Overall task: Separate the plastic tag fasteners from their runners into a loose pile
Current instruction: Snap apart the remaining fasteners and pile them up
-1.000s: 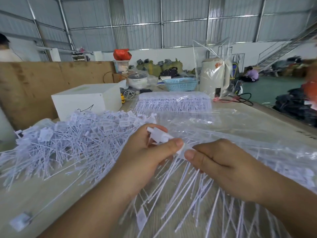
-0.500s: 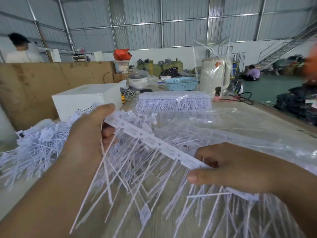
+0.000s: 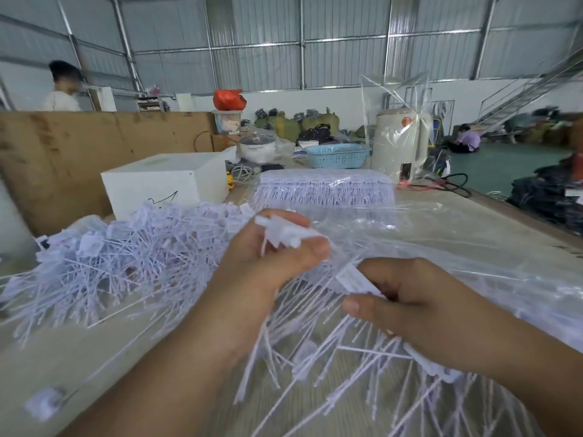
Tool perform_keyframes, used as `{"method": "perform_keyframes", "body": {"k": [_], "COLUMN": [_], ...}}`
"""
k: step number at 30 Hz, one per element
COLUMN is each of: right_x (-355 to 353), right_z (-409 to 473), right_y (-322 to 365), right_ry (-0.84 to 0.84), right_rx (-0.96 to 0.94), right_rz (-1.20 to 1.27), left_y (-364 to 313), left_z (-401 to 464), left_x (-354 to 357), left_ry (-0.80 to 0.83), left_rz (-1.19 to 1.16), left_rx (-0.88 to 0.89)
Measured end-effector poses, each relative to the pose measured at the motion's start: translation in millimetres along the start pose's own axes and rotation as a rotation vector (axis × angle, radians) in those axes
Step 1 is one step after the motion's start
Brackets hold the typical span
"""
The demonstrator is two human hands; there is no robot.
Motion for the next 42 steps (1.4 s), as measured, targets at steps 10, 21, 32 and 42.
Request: {"method": "perform_keyframes", "body": {"k": [10,21,32,42], "right_x": [22.6,27.6,9.9,14.2], "right_z": [-12.1,-12.3,-3.5,-7.6], "right_y": [19.5,23.5,4.7,23.5], "right_ry": [0.223,0.237,0.014,0.038], "right_rx": [-0.097,-0.069,-0.005,-0.128], "right_rz": [0.39,0.499,0.4,-0.012], "left_y": [-7.6,-23.1,-30.3,-49.2], "left_z": [-19.5,-11.9,10.2,5.0], "left_x": [37.1,21.3,-46.3,-75.2], "left_ry": [0.16,0.119,-0.269,-0.425], "left_rz": [0.562,0.67,-0.086,-0.221], "left_rx": [0.204,0.228,0.073,0.216]}}
Point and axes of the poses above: each hand's wrist, its own z-axis towards the middle knuckle, its own x-axis out of the palm, y = z × x, the point moved 10 cm from there along z, towards the middle knuckle, and after that the axes turned 2 degrees about -y, right-handed, at the moved point
